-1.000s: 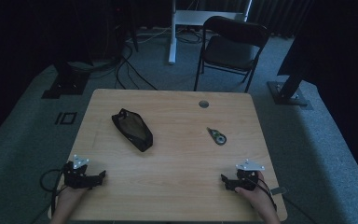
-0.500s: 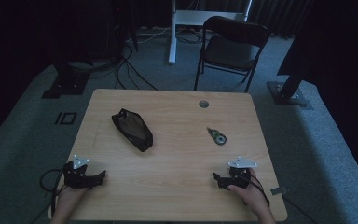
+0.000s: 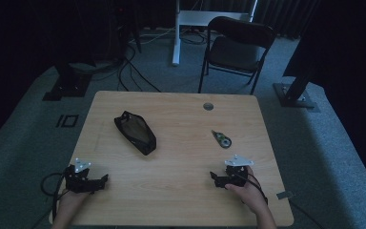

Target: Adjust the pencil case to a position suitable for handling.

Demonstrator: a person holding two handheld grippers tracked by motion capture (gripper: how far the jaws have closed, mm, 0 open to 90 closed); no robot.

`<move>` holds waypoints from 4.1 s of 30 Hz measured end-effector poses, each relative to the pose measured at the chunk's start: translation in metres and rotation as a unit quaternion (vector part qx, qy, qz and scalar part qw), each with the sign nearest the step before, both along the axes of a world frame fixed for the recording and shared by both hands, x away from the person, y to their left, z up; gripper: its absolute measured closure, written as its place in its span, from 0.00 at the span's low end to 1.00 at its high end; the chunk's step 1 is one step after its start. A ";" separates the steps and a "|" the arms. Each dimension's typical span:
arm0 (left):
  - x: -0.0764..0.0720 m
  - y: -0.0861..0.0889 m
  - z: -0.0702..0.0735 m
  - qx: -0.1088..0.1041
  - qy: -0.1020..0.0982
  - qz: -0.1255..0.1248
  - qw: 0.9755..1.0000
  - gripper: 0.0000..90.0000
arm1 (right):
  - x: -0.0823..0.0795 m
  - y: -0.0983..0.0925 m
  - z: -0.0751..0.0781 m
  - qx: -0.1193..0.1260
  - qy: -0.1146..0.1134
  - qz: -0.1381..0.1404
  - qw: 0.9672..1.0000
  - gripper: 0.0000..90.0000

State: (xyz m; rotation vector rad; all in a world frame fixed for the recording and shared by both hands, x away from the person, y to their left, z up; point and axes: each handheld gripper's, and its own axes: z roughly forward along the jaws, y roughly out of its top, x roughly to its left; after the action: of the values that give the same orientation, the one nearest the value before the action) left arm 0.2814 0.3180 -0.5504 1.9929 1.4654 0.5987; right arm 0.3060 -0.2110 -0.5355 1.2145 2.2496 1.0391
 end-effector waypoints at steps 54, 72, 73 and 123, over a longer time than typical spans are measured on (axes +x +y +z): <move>0.000 0.000 0.000 -0.002 -0.001 0.000 1.000 0.00 | 0.053 0.127 0.018 0.033 -0.032 0.070 0.997 0.16; 0.000 0.000 0.000 -0.001 0.000 0.000 1.000 0.00 | 0.064 0.166 0.013 0.034 -0.029 0.090 0.995 0.16; 0.000 0.000 0.000 -0.001 0.000 0.000 1.000 0.00 | 0.064 0.166 0.013 0.034 -0.029 0.090 0.995 0.16; 0.000 0.000 0.000 -0.001 0.000 0.000 1.000 0.00 | 0.080 0.215 0.025 0.018 -0.019 0.139 0.990 0.81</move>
State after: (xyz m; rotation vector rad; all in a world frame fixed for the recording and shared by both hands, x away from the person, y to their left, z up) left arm 0.2816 0.3179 -0.5504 1.9908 1.4657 0.5966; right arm 0.3859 0.0038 -0.5107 0.9015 2.4268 1.1964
